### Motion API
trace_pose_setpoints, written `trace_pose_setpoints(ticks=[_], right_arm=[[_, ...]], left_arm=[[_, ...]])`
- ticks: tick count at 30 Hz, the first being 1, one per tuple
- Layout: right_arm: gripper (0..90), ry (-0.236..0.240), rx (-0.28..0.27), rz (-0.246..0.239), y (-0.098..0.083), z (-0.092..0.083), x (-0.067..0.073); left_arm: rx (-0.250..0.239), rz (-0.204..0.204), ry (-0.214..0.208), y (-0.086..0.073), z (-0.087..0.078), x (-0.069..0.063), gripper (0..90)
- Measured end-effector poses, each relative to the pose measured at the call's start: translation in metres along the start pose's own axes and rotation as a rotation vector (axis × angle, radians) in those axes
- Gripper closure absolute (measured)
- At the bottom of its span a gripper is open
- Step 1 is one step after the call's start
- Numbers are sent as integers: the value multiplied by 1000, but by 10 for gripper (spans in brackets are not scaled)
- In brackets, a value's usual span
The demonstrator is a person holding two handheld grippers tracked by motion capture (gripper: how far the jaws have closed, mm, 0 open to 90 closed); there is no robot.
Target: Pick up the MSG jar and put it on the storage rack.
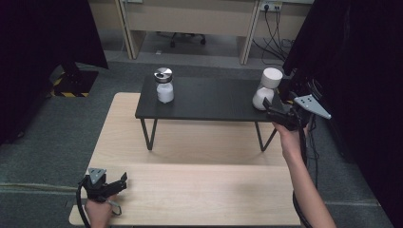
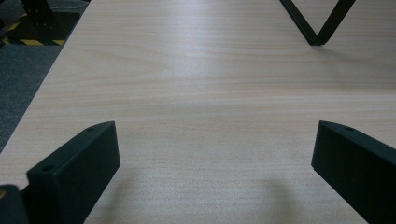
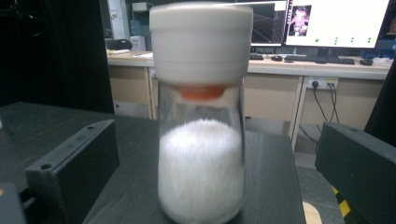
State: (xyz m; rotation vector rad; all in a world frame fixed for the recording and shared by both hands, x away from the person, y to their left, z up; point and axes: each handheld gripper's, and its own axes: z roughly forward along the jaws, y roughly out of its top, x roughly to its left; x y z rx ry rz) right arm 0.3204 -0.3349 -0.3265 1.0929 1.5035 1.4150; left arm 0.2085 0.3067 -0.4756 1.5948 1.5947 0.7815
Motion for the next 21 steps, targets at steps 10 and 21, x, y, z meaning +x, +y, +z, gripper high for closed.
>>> trace_pose_setpoints(ticks=[10, 21], right_arm=[[3, -40, 29, -18, -29, -20, 7], [3, -78, 32, -33, -73, -49, 18]], left_arm=[[6, 8, 3, 1, 1, -1, 2], [14, 13, 5, 2, 1, -2, 2]])
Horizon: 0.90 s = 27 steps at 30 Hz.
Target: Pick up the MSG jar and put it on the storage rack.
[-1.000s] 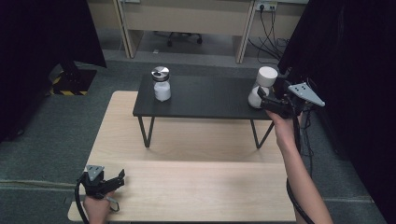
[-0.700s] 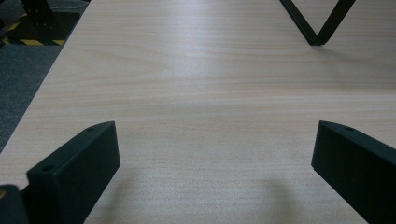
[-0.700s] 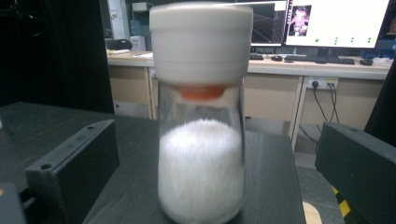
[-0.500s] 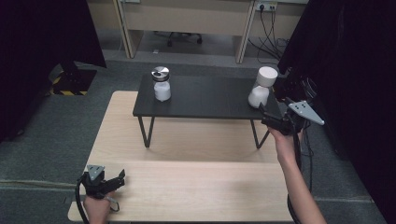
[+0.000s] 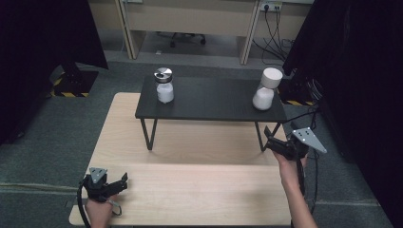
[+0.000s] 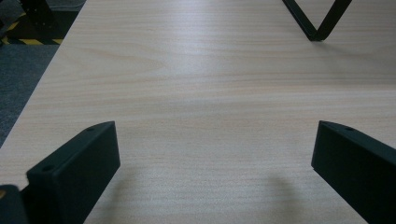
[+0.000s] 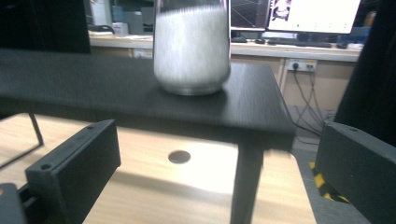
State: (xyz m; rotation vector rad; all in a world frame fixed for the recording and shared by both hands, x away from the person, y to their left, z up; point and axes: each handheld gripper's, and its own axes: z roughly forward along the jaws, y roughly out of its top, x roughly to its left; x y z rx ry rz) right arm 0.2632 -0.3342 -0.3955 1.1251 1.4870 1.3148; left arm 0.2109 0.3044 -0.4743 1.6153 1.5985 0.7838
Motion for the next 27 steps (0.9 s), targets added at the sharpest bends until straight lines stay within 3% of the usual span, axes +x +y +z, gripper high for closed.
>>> trace_pose_setpoints(ticks=[5, 12, 17, 27], right_arm=[[3, -7, 18, -29, -22, -11, 5], [3, -28, 31, 39, -61, -29, 9], [3, -50, 67, 62, -85, -42, 13], [3, -91, 98, 105, -116, -65, 16]], left_arm=[[4, 2, 3, 1, 0, -1, 2], [13, 11, 7, 2, 1, -2, 1], [19, 14, 11, 3, 1, -3, 1], [22, 18, 15, 4, 2, -4, 1]])
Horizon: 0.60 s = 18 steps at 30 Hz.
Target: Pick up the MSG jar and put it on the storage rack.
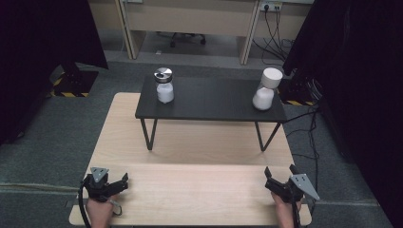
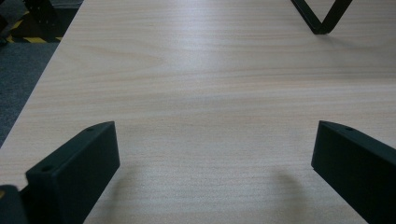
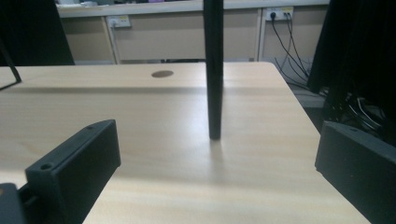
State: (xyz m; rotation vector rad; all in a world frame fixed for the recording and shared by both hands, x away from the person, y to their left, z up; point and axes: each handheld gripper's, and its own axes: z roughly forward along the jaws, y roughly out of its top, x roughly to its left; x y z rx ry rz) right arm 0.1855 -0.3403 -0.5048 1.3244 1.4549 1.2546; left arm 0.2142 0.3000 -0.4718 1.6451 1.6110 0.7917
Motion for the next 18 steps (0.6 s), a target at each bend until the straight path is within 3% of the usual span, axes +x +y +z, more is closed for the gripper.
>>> trace_pose_setpoints(ticks=[12, 18], right_arm=[[3, -56, -16, 7, -23, -10, 4], [3, -60, -45, -15, -30, -12, 6]], left_arm=[[6, 9, 6, 1, 1, -2, 0], [5, 9, 7, 1, 1, -3, 0]])
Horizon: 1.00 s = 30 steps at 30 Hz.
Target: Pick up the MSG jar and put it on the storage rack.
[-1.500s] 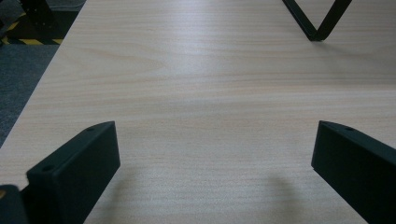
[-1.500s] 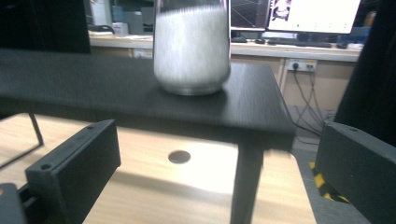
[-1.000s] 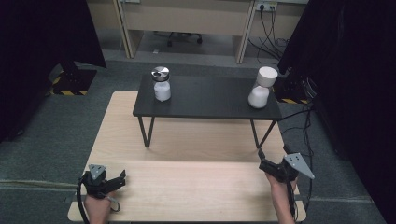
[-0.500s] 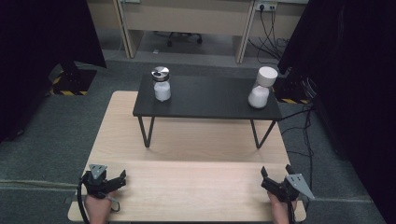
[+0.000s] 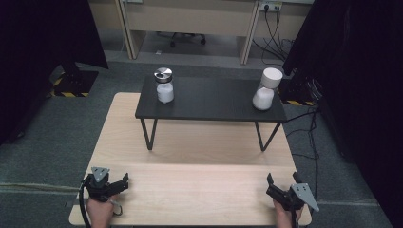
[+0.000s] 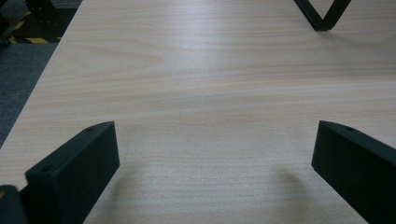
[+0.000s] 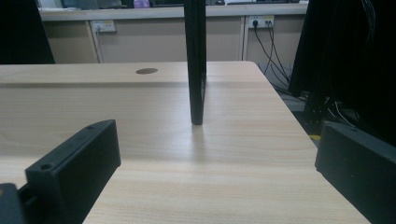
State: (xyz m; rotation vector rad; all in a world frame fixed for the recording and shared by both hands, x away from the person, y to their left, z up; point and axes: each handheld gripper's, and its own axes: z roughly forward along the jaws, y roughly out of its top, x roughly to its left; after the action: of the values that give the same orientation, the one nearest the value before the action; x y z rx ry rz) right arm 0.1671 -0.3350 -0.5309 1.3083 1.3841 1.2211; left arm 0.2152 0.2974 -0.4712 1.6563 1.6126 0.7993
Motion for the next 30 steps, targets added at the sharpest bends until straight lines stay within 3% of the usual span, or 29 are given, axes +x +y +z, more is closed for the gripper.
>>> trace_pose_setpoints(ticks=[10, 30], right_arm=[[3, -1, -4, -29, -3, -1, 5], [3, -8, -27, -19, -8, -4, 5]], left_arm=[[-1, 1, 0, 0, 0, 0, 0], [-3, 1, 0, 0, 0, 0, 0]])
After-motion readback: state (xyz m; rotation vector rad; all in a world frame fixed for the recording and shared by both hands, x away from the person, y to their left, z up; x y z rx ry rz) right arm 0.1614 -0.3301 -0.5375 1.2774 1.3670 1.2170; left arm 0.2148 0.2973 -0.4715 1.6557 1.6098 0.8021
